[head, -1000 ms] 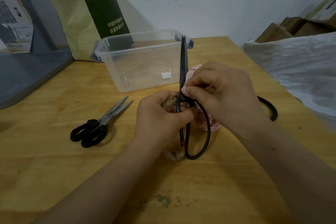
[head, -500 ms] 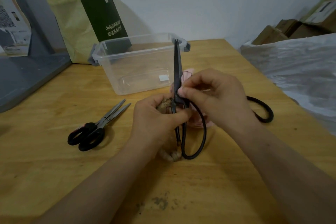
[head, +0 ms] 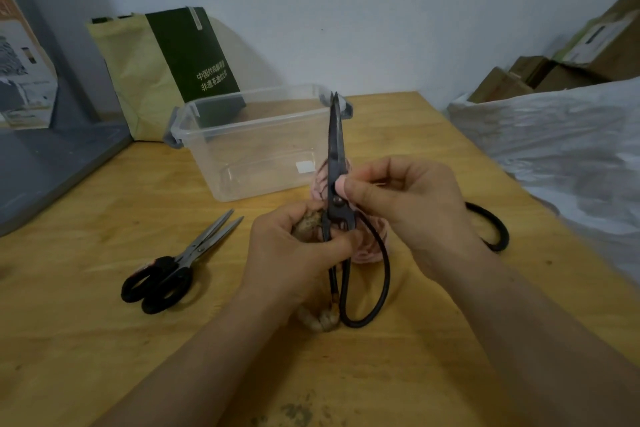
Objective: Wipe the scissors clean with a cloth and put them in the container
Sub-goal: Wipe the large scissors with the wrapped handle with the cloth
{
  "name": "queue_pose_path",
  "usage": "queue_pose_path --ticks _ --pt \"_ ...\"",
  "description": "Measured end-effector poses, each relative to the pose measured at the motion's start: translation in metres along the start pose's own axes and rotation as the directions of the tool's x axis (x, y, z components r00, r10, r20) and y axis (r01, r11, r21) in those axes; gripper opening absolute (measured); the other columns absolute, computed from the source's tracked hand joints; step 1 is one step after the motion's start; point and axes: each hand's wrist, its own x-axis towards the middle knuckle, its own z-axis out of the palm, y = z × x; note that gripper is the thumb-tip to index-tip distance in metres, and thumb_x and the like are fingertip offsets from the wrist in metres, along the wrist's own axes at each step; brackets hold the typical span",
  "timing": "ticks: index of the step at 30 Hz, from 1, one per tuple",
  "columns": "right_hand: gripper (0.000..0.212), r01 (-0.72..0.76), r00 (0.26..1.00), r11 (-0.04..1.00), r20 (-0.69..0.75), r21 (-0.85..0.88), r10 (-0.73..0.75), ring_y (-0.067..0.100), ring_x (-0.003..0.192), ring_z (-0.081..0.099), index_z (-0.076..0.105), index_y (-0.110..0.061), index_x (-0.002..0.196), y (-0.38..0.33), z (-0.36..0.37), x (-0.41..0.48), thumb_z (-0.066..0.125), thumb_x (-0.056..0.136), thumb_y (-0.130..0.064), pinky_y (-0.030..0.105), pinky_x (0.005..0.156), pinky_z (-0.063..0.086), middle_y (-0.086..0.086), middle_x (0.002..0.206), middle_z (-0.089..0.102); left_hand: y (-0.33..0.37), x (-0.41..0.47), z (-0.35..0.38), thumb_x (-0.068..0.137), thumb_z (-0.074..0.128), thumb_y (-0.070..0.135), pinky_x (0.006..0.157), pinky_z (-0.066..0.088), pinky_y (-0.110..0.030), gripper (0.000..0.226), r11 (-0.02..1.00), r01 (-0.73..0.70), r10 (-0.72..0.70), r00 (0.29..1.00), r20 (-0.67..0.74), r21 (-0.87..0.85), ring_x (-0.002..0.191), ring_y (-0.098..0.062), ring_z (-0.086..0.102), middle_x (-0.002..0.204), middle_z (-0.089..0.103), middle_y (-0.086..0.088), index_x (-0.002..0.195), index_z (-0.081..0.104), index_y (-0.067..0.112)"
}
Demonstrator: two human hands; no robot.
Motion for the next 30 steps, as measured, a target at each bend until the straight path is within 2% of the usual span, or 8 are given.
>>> queue_pose_path --ticks 5,8,10,13,17,25,28,30 --pt "0.015 0.008 0.997 0.992 -0.071 0.124 0.001 0.006 0.056 0.064 0.066 -0.008 0.066 0.000 0.003 0.002 0.076 0.070 0.002 0.016 0.052 0.049 -0.002 0.059 0.068 0.006 0.001 -0.001 0.067 0.078 -0.004 0.060 0.053 -0.015 0.023 0.998 -0.054 0.050 0.990 0.130 0.030 0.068 -0.014 0.071 0.074 0.074 -0.002 0.084 0.072 0.009" --pt "0.015 0.050 0.987 0.983 -0.158 0.179 -0.021 0.013 0.058 0.066 0.065 -0.010 0.066 -0.003 0.002 0.002 0.074 0.073 0.000 0.022 0.054 0.053 0.002 0.061 0.069 0.009 0.002 -0.001 0.070 0.075 -0.008 0.059 0.053 -0.016 0.020 0.993 -0.093 0.075 0.975 0.211 0.078 0.064 -0.011 0.069 0.073 0.073 -0.004 0.083 0.072 0.008" --pt "0.015 0.092 0.974 0.981 -0.222 0.168 -0.053 0.017 0.060 0.066 0.065 -0.010 0.066 -0.004 0.002 0.003 0.075 0.074 -0.003 0.027 0.058 0.056 0.005 0.063 0.069 0.010 0.004 -0.001 0.070 0.076 -0.006 0.060 0.057 -0.025 0.017 0.985 -0.130 0.101 0.967 0.233 0.111 0.063 -0.022 0.067 0.074 0.071 -0.012 0.082 0.071 0.004" --pt "0.017 0.146 0.949 0.971 -0.303 0.189 -0.084 0.011 0.056 0.064 0.063 -0.012 0.066 -0.007 0.003 0.004 0.074 0.075 -0.002 0.023 0.056 0.054 -0.002 0.058 0.066 0.013 0.004 0.000 0.069 0.076 -0.005 0.063 0.056 -0.035 0.017 0.984 -0.143 0.109 0.955 0.274 0.106 0.063 -0.035 0.062 0.074 0.068 -0.022 0.084 0.071 0.001" --pt "0.017 0.176 0.910 0.953 -0.410 0.248 -0.062 0.012 0.058 0.064 0.063 -0.012 0.068 -0.010 -0.001 0.009 0.072 0.078 -0.002 0.026 0.061 0.056 -0.004 0.058 0.066 0.014 0.001 0.003 0.069 0.075 -0.007 0.058 0.051 -0.026 0.022 0.989 -0.116 0.079 0.941 0.329 0.094 0.053 -0.014 0.055 0.059 0.062 -0.012 0.078 0.073 0.013" --pt "0.006 0.150 0.834 0.938 -0.550 0.311 0.049 0.021 0.071 0.070 0.068 -0.006 0.078 -0.015 -0.023 0.028 0.070 0.083 -0.007 0.041 0.074 0.059 0.006 0.073 0.071 0.011 -0.004 0.003 0.067 0.079 -0.004 0.057 0.054 -0.026 0.019 0.995 0.006 -0.043 0.924 0.380 0.099 0.053 -0.016 0.060 0.058 0.065 -0.006 0.079 0.071 0.009" --pt "0.006 0.060 0.859 0.983 -0.510 0.175 0.038 0.022 0.080 0.071 0.070 -0.007 0.085 -0.010 -0.035 0.030 0.068 0.086 -0.012 0.039 0.076 0.059 0.009 0.082 0.072 0.011 -0.005 -0.001 0.068 0.078 -0.006 0.055 0.054 -0.025 0.019 0.997 0.018 -0.043 0.947 0.320 0.080 0.053 -0.020 0.060 0.060 0.064 -0.011 0.079 0.071 0.007" --pt "0.014 -0.048 0.937 0.993 -0.349 -0.103 0.009 0.005 0.074 0.068 0.069 -0.021 0.076 -0.002 -0.036 0.026 0.064 0.089 -0.019 0.018 0.068 0.055 -0.005 0.075 0.070 0.010 -0.002 -0.003 0.068 0.077 -0.006 0.054 0.054 -0.024 0.019 0.998 0.024 -0.034 0.975 0.220 0.050 0.053 -0.019 0.061 0.060 0.065 -0.011 0.082 0.070 0.003"
